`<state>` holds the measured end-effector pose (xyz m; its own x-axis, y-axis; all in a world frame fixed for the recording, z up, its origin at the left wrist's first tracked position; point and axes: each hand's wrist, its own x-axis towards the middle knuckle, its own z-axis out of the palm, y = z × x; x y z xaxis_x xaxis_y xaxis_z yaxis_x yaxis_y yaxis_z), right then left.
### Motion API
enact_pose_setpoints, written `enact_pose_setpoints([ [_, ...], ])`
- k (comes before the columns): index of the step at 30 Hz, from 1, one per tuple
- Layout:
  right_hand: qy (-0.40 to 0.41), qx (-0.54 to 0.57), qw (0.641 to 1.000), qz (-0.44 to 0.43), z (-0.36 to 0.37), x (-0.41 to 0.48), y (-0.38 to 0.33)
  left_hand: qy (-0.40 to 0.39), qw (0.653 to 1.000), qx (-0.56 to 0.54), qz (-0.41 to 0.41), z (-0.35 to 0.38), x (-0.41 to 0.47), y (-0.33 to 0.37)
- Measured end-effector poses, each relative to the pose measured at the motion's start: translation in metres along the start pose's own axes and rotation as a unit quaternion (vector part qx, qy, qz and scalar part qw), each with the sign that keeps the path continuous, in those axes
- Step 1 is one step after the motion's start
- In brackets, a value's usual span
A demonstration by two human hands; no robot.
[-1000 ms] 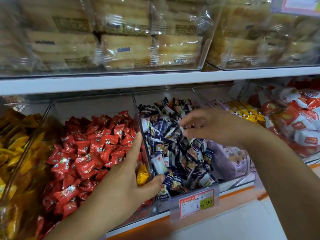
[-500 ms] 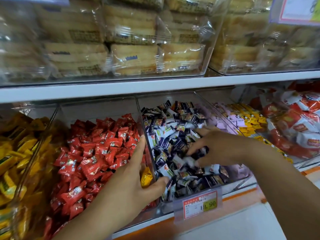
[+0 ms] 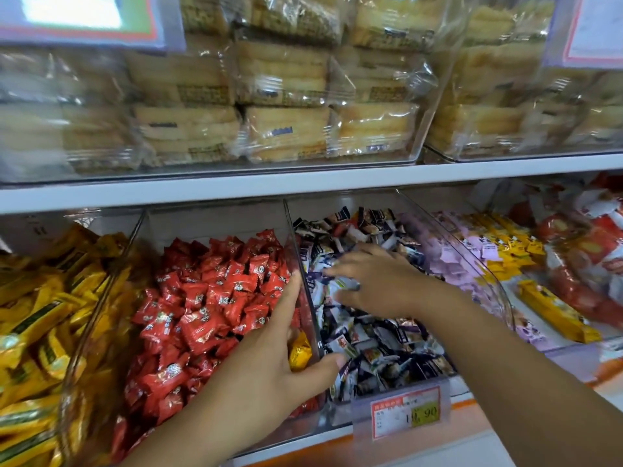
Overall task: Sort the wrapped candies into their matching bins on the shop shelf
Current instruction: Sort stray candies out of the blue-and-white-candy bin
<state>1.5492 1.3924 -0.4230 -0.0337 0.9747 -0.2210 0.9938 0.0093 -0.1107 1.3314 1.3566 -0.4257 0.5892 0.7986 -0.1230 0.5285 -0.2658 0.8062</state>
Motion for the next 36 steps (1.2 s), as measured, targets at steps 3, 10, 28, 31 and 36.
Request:
enact_pose_setpoints([
  [3,-0.081,-0.009,0.996,0.023,-0.017,-0.029,0.011,-0.007,1.0,-0.006,-0.002,-0.001,-0.001,0.0],
  [10,0.221,0.156,0.963,0.017,-0.03,-0.007,0.004,-0.009,1.0,-0.005,-0.007,-0.001,0.0,0.001],
  [28,0.294,0.321,0.899,0.042,-0.024,-0.034,0.026,-0.003,0.999,0.046,0.002,0.003,-0.005,-0.002],
  [31,0.243,0.299,0.922,0.038,-0.028,-0.046,0.026,0.003,0.998,0.062,0.002,0.005,-0.006,-0.004],
  [36,0.109,0.13,0.984,0.059,0.007,-0.026,0.008,0.002,0.997,0.075,0.006,0.007,-0.006,-0.006],
])
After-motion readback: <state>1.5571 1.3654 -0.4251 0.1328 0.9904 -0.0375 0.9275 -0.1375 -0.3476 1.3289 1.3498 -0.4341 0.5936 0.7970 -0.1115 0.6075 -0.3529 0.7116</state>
